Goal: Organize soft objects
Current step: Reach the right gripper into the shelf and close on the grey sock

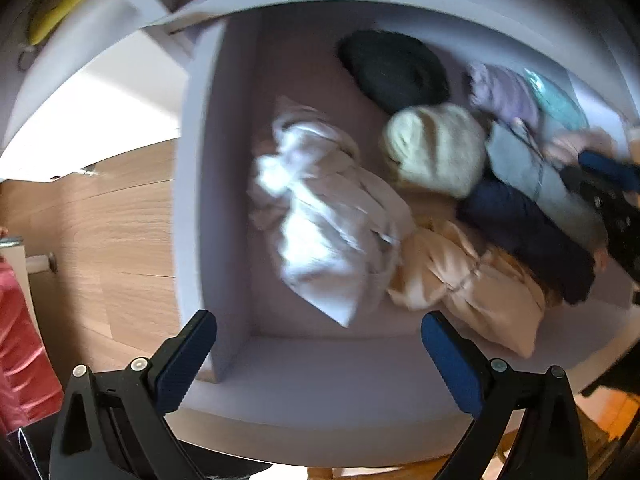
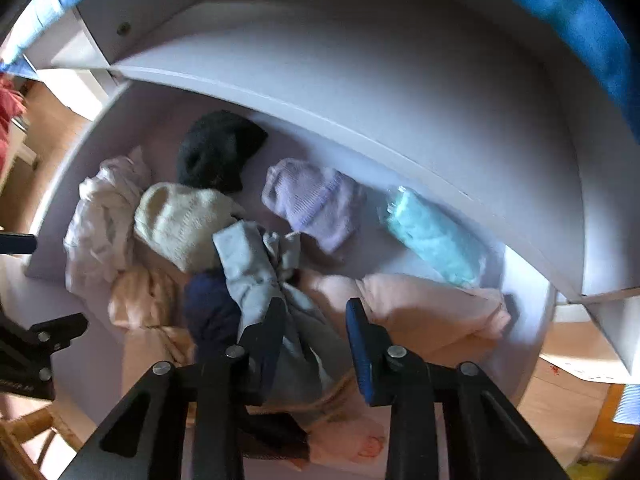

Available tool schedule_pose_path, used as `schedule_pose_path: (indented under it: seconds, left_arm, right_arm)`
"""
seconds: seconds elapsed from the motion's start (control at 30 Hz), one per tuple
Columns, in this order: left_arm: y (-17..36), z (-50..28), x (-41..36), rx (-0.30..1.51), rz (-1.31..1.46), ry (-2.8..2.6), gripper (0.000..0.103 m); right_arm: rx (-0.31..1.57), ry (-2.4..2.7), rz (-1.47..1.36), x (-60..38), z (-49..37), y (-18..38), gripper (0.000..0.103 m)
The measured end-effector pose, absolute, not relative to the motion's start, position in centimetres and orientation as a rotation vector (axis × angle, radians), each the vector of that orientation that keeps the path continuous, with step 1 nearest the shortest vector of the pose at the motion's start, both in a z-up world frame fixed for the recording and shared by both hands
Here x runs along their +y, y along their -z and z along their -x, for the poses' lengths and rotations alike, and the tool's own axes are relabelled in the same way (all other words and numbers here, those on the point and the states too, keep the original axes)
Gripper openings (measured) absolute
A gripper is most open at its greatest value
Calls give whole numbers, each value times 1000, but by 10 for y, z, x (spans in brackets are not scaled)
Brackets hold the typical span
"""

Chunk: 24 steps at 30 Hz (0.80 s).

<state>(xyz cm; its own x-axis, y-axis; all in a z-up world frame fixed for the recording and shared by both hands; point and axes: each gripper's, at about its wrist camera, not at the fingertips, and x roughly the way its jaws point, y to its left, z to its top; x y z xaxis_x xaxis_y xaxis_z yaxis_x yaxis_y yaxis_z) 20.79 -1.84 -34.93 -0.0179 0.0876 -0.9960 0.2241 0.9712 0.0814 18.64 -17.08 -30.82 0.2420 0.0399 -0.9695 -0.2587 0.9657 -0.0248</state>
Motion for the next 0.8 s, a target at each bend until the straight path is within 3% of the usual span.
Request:
schedule_pose_path:
  seconds: [0.4, 0.8]
  left_arm:
    - [351, -220, 15, 1552, -188, 38, 103]
    - [361, -224, 19, 1562, -132, 17, 103]
  right_arm:
    - [1408, -259, 243, -150, -190, 343, 40]
    - [1411, -196, 166, -160, -183, 340, 36]
